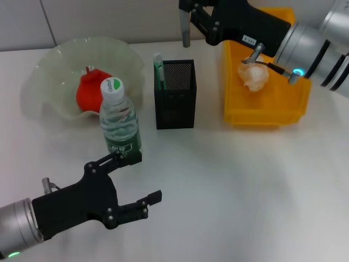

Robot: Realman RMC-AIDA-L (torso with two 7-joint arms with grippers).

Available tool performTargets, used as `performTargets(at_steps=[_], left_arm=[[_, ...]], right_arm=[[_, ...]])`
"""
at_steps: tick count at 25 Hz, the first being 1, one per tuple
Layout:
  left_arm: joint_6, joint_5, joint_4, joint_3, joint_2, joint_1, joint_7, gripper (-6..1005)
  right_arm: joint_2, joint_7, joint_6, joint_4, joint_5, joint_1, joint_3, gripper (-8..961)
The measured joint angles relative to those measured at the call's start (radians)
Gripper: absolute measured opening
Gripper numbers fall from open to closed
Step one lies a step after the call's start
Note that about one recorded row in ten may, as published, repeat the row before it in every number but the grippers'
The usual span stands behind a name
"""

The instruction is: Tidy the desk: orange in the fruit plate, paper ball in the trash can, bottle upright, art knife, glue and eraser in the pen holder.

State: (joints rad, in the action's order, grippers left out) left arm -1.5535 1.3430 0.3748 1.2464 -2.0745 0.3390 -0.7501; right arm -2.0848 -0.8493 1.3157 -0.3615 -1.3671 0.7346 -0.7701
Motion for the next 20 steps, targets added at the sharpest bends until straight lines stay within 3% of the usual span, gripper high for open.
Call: performTargets(at_steps=[11, 20], left_arm=[[0.020, 0.005, -0.003, 0.065, 0.004, -0.008, 0.002, 845], [0.021, -0.001, -0.003, 0.057, 0.004, -0.006, 0.002, 844]], right_arm=[[-0.002, 0.035, -0.035, 0.114, 0.026, 0.014, 0.004, 136], [-0.003, 0.041, -0.055, 0.129, 0.027, 0.017, 0.005, 136]])
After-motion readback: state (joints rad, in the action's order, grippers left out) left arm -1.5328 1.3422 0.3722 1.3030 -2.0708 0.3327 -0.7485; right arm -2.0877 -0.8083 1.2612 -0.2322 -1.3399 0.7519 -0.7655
